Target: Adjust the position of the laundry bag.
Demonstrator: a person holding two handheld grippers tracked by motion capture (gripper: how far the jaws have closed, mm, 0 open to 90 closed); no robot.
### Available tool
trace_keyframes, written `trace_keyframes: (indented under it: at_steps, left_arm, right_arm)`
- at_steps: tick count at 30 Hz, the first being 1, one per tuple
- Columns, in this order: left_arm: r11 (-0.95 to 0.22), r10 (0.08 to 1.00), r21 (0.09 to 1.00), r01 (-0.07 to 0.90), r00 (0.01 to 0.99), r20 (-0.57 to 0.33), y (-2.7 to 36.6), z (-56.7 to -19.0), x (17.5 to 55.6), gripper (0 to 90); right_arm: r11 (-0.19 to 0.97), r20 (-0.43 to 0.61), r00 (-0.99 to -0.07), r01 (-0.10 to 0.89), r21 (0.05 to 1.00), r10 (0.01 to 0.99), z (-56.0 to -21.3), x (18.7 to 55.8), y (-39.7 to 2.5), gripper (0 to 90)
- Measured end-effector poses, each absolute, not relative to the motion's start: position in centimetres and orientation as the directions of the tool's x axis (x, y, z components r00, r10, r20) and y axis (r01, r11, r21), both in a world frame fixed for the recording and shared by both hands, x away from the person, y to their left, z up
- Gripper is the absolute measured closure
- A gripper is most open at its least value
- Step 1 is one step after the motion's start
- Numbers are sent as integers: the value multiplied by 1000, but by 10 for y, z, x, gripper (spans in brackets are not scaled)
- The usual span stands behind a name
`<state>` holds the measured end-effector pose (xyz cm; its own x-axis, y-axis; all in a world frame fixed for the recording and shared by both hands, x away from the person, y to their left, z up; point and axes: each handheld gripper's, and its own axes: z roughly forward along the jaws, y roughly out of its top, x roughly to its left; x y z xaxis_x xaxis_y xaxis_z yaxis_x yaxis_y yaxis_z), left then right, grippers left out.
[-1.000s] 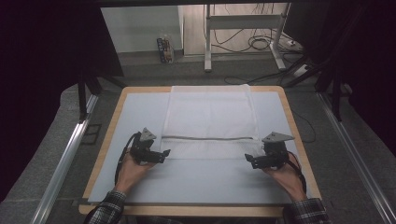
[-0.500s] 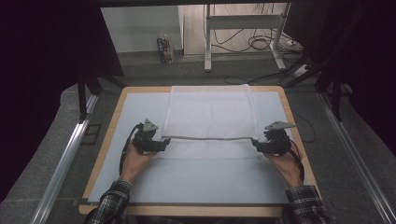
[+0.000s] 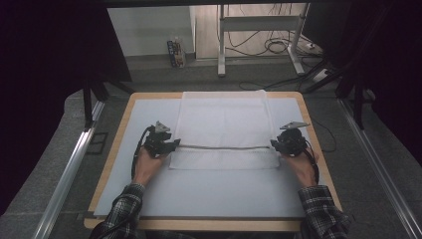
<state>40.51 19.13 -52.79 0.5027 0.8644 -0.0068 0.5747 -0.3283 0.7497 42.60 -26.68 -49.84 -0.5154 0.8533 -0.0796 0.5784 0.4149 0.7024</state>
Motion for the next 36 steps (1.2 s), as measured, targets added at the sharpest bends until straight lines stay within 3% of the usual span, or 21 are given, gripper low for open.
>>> trace_keyframes:
  at_steps: [6,12,17,20,22,36]
  left_arm:
    - [-321,875,737,595,484,-9,191,-534,413,589]
    - [-319,886,721,616,463,-3,188,-543,418,530]
    - [-280,884,717,638,462,-67,188,-543,419,625]
    - [-278,885,714,642,461,-70,187,-543,419,816]
    - [-279,882,713,643,466,-74,186,-542,419,875]
    - [-310,858,691,653,505,-92,192,-530,411,896]
  right_arm:
    - [383,-55,-491,600,703,870,-503,436,-270,641]
    - [401,-66,-487,627,668,871,-513,445,-268,613]
    - [390,-24,-498,648,654,867,-514,447,-267,720]
    - [374,15,-501,665,646,865,-513,449,-268,876]
    - [367,29,-503,670,645,864,-513,449,-268,881]
    - [450,-53,-558,607,654,828,-501,435,-264,888]
